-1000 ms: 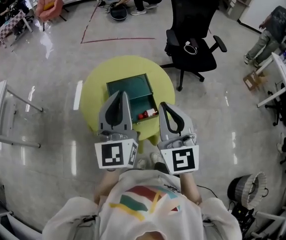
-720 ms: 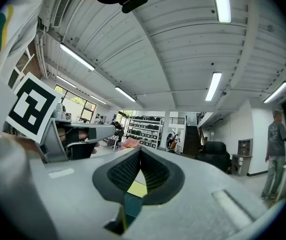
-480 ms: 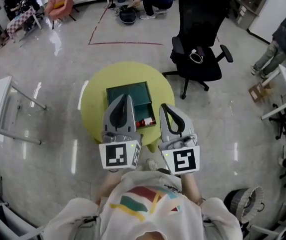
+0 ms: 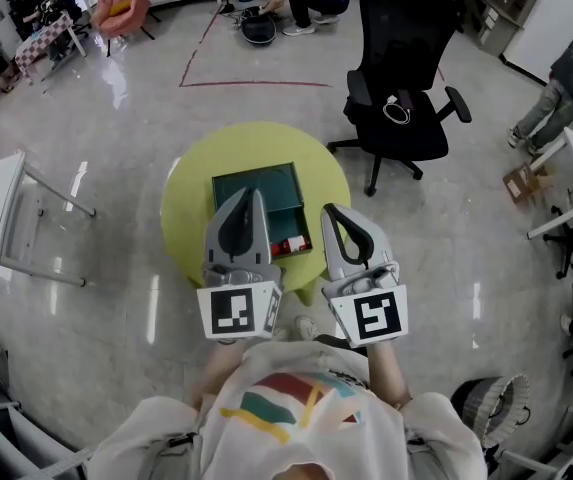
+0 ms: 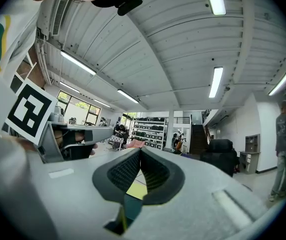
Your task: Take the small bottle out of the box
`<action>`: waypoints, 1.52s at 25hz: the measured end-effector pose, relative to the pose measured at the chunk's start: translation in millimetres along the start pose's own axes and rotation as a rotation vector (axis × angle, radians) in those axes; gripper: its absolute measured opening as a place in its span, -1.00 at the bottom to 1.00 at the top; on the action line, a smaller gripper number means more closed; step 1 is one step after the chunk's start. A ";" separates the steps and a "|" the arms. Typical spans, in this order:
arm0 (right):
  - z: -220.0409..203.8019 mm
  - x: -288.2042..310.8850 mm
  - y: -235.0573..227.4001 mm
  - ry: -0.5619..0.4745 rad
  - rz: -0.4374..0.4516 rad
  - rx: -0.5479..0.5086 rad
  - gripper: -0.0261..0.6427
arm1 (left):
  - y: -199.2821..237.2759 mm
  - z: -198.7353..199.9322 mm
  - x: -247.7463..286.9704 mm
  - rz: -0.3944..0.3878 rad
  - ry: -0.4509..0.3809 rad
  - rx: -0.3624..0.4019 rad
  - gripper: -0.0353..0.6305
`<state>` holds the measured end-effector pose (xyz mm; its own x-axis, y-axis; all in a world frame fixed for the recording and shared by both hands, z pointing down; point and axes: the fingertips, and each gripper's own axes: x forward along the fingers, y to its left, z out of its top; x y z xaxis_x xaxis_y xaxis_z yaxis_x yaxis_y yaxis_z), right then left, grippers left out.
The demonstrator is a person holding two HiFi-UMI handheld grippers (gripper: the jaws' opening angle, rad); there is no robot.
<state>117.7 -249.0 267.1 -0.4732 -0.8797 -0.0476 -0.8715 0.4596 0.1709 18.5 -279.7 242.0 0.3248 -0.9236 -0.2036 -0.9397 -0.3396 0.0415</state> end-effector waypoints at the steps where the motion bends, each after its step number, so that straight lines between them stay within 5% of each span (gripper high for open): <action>1: -1.4 -0.5 -0.1 0.009 0.008 0.004 -0.91 | 0.1 -0.8 -1.4 0.003 0.004 0.001 -0.85; 7: -2.8 17.0 -15.1 0.027 0.066 -0.036 -0.91 | 11.9 1.3 7.0 0.020 -0.019 0.027 -0.85; 11: -13.6 27.1 -9.4 0.065 0.208 -0.047 -0.91 | 24.6 -15.7 -7.6 0.070 0.038 0.025 -0.85; 15: -30.0 44.0 3.1 0.135 0.400 -0.062 -0.70 | 31.4 -31.8 -18.5 0.088 0.088 0.036 -0.85; 22: -106.0 57.0 53.1 0.383 0.788 -0.275 -0.24 | 50.6 -61.2 -37.0 0.146 0.155 0.026 -0.85; 27: -177.3 49.7 79.0 0.603 1.050 -0.390 -0.16 | 58.9 -81.2 -43.7 0.169 0.190 0.014 -0.85; 38: -299.2 31.8 72.9 1.022 1.381 -0.550 -0.16 | 69.5 -129.1 -51.1 0.197 0.277 0.007 -0.85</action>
<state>77.5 -280.0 572.5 -0.3010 0.2446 0.9217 0.2796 0.9467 -0.1599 -49.6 -279.1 381.5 0.1528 -0.9849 0.0813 -0.9877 -0.1493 0.0471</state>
